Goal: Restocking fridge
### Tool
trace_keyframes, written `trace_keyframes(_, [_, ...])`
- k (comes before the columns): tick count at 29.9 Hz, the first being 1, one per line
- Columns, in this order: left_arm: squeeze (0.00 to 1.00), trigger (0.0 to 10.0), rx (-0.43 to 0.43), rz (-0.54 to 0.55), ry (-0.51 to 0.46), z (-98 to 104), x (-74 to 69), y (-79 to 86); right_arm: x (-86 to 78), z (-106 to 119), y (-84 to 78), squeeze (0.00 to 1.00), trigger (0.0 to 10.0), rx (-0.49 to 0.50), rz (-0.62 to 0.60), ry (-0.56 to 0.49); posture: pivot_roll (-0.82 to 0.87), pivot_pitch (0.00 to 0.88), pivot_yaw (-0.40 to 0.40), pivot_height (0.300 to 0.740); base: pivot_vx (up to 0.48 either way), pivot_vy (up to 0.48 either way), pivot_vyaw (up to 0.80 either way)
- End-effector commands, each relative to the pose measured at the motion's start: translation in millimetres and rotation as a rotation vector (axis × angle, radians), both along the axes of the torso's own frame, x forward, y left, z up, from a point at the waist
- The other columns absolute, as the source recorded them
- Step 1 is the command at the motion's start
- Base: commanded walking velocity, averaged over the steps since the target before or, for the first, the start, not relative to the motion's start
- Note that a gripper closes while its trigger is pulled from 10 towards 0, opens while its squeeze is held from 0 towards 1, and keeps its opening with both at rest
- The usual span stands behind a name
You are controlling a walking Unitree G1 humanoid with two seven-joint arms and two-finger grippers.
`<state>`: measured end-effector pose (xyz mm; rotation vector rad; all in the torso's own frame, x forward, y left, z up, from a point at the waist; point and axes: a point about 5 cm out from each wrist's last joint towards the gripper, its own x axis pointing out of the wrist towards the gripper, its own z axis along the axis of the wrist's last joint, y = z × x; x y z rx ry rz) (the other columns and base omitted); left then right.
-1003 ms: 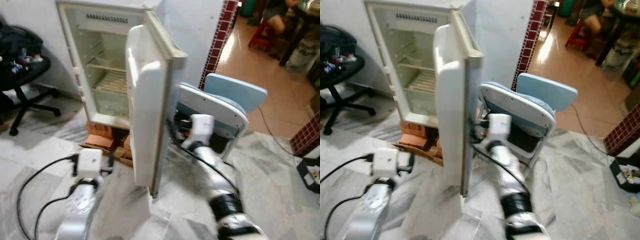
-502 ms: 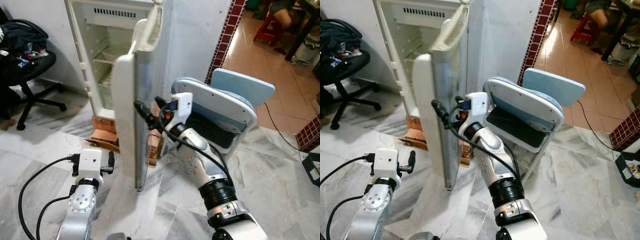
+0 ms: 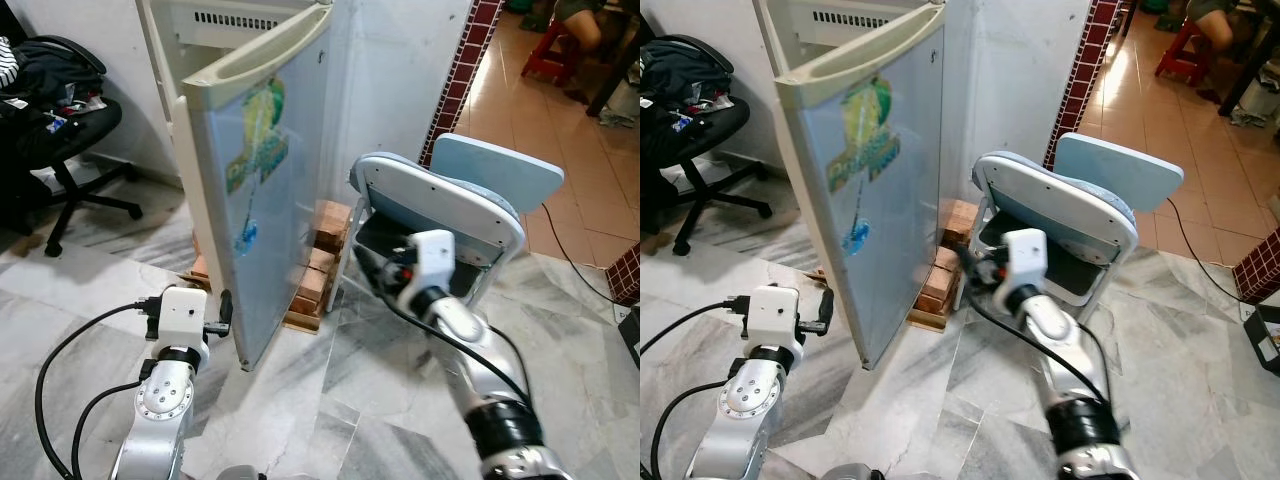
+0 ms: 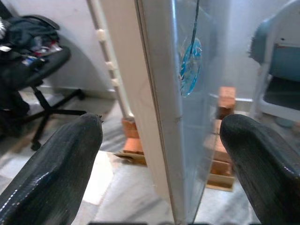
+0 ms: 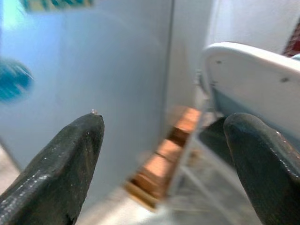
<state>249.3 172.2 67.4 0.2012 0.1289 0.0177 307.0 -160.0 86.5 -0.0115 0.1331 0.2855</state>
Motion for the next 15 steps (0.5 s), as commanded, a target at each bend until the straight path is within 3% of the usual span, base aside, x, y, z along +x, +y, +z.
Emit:
trace_keyframes(1, [0.0, 10.0, 0.021, 0.022, -0.018, 3.5, -0.4, 7.0, 1.7, 8.2, 3.6, 0.0, 10.0, -0.02, 0.004, -0.024, 0.07, 0.0, -0.024, 0.74, 0.0, 0.48, 0.0])
trace_keyframes(6, [0.0, 10.0, 0.034, 0.004, 0.0, -3.3, -4.6, 6.7, -17.2, 10.6, -1.6, 0.0, 10.0, -0.095, 0.028, -0.054, 0.04, 0.0, -0.026, 0.74, 0.0, 0.48, 0.0])
trace_keyframes(10, [0.0, 10.0, 0.021, -0.033, -0.045, 1.4, -3.1, 0.1, -23.3, -4.4, -13.6, 0.0, 10.0, -0.026, -0.155, 0.004, 0.05, 0.0, -0.039, 0.74, 0.0, 0.48, 0.0])
trace_keyframes(15, [0.0, 10.0, 0.027, 0.026, -0.054, 3.7, 3.0, 13.7, -18.1, -1.2, -22.4, 0.0, 10.0, 0.041, -0.397, -0.021, 0.05, 0.0, -0.017, 0.74, 0.0, 0.48, 0.0])
